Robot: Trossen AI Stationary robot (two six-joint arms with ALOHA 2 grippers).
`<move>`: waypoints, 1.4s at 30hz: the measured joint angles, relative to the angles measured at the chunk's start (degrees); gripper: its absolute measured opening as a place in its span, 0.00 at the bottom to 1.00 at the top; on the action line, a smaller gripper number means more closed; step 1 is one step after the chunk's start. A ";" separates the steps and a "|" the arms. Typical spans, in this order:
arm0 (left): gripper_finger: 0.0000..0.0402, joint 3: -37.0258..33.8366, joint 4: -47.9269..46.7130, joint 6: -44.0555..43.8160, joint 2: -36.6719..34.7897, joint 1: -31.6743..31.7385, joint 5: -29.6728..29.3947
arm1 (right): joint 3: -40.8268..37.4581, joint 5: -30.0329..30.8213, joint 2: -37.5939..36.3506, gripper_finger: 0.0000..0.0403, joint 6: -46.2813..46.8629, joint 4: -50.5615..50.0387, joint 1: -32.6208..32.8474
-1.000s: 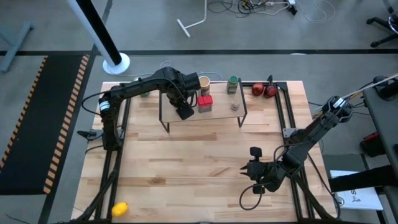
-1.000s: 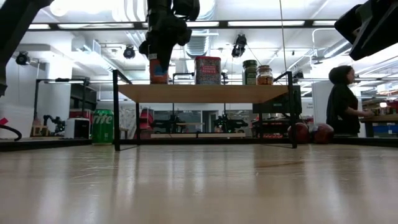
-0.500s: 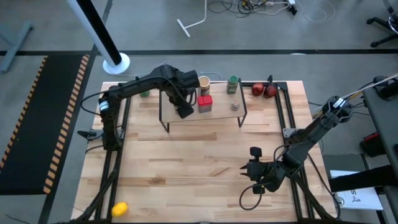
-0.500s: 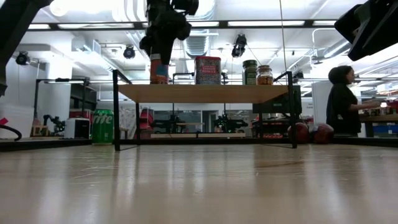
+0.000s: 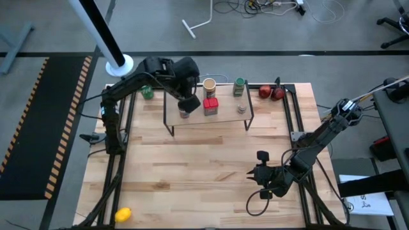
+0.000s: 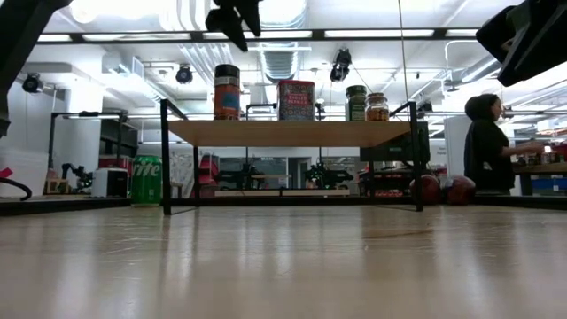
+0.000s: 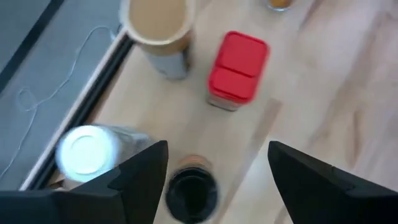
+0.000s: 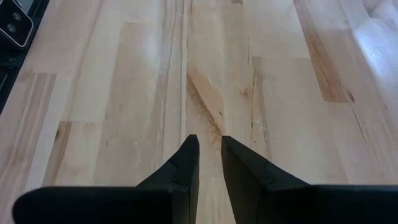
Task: Shelf spices
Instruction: Return to Home Position
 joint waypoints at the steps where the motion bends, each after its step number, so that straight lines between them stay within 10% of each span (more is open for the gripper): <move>1: 0.66 -0.61 0.35 -0.17 -0.50 -0.54 0.47 | 0.00 0.02 0.00 0.12 0.00 -0.15 0.00; 14: 0.59 -2.55 11.89 -3.24 -0.45 -21.40 2.86 | 0.00 1.27 -0.75 0.18 0.78 -2.29 0.02; 27: 0.56 -8.28 31.17 3.95 -0.57 -39.00 -11.37 | -1.48 3.31 -15.38 0.11 -16.31 5.54 6.45; 33: 0.49 -18.74 42.38 7.23 -2.40 -40.23 -7.64 | -6.60 -11.81 -25.67 0.08 -26.19 12.48 5.83; 42: 0.39 -45.64 70.39 8.20 -11.87 -39.66 -0.93 | -20.28 -18.00 -42.50 0.06 -23.05 17.23 5.75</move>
